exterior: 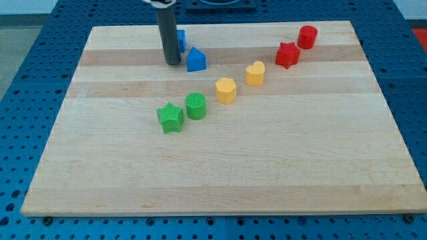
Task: Push the blue cube closer to the blue triangle
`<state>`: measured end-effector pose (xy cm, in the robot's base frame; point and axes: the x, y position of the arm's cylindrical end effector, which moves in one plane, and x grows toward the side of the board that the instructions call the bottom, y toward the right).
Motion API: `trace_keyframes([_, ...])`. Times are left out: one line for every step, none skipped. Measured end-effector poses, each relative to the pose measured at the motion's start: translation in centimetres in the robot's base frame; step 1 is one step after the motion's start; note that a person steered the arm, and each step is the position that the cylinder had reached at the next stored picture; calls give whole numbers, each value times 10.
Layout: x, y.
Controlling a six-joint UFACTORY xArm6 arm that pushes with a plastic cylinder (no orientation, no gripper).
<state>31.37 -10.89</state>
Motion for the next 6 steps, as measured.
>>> trace_keyframes([16, 11])
trace_keyframes([10, 38])
trace_keyframes([-9, 75])
trace_keyframes([-19, 75])
trace_keyframes([-15, 28])
trace_keyframes([-19, -9])
